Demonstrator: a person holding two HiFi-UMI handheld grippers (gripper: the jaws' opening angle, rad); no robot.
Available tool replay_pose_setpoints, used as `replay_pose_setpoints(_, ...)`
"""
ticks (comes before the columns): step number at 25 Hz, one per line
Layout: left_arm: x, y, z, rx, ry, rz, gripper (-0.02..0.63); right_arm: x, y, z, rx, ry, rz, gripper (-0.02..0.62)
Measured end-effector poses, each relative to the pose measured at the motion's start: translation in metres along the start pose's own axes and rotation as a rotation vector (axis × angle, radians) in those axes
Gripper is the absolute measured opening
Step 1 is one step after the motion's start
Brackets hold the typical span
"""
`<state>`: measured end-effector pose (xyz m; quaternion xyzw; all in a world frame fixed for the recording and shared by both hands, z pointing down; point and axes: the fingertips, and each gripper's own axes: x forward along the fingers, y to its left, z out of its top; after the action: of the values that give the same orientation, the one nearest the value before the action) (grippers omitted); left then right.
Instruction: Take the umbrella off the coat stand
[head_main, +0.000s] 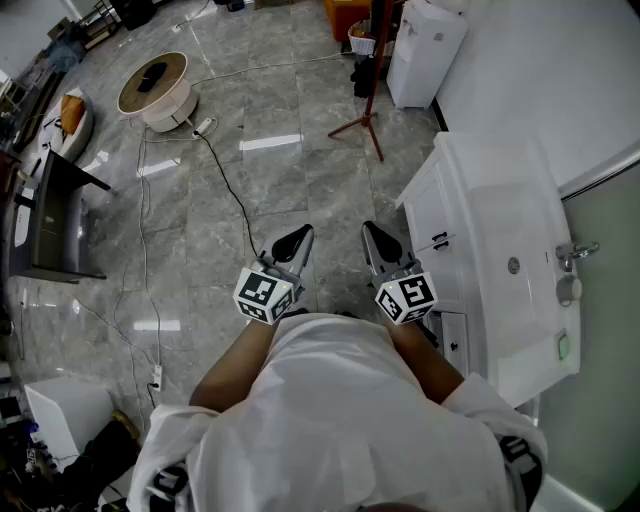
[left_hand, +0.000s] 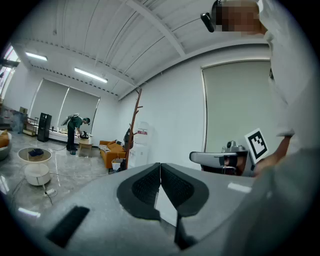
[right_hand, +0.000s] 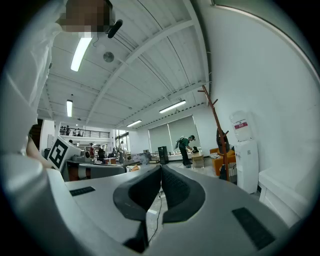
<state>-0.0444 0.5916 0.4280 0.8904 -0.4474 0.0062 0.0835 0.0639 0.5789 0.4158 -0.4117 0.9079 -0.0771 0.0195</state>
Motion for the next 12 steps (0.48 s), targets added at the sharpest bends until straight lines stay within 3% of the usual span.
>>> replay_pose_setpoints(12, 0.022, 0.0, -0.004, -0.005, 0.009, 0.012, 0.017, -0.003, -0.026, -0.001, 0.028, -0.007, -0.015, 0.015)
